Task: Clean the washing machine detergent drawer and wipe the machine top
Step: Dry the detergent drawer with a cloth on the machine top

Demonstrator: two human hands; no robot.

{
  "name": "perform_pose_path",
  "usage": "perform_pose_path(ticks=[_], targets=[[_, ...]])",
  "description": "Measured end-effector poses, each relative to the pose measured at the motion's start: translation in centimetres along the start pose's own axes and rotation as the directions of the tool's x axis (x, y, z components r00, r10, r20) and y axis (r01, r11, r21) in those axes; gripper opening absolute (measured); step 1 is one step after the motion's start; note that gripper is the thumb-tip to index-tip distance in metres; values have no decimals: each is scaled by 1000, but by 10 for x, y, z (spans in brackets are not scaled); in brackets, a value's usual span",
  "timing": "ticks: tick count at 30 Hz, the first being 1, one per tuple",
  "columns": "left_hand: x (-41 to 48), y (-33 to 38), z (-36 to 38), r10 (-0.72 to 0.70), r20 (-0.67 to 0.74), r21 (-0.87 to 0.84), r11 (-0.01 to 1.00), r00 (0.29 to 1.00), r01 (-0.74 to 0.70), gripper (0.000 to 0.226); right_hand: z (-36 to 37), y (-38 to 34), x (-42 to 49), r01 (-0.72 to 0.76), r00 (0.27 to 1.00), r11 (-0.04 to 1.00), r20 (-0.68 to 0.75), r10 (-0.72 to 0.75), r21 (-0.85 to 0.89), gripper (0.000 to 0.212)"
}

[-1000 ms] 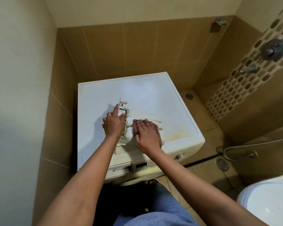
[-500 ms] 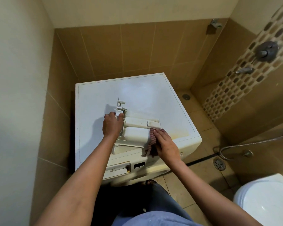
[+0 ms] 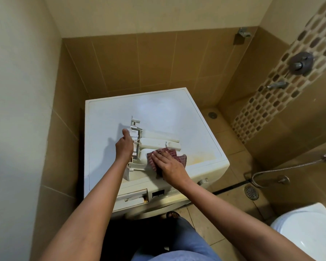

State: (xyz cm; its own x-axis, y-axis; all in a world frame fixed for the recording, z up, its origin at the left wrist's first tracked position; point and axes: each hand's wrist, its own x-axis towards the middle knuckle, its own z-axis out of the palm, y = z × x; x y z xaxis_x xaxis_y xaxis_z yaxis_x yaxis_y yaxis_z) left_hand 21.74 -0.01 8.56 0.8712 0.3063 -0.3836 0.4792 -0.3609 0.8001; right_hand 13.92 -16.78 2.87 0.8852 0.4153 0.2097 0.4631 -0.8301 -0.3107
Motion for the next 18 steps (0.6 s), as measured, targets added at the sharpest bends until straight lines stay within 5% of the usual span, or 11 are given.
perform_pose_path(ticks=[3, 6, 8, 12, 14, 18], targets=[[0, 0, -2, -25, -1, -57, 998, 1000, 25, 71, -3, 0, 10, -20, 997, 951, -66, 42, 310, 44], [5, -5, -9, -4, -7, -100, 995, 1000, 4, 64, -19, -2, 26, -240, 909, 704, -99, 404, 669, 27], [6, -10, -14, -17, 17, -114, 993, 1000, 19, 63, -27, -1, 34, -294, 848, 605, -89, 522, 740, 24], [4, -21, -21, -36, 65, -116, 992, 997, 44, 57, -41, -12, 54, -241, 810, 618, -196, 553, 749, 27], [3, -26, -25, 4, 54, -63, 998, 999, -1, 52, -49, -18, 63, -169, 714, 525, -264, 649, 834, 29], [4, -31, -31, 34, 31, -56, 998, 999, -32, 47, -59, 1, 71, -178, 394, 225, -140, 909, 958, 24]])
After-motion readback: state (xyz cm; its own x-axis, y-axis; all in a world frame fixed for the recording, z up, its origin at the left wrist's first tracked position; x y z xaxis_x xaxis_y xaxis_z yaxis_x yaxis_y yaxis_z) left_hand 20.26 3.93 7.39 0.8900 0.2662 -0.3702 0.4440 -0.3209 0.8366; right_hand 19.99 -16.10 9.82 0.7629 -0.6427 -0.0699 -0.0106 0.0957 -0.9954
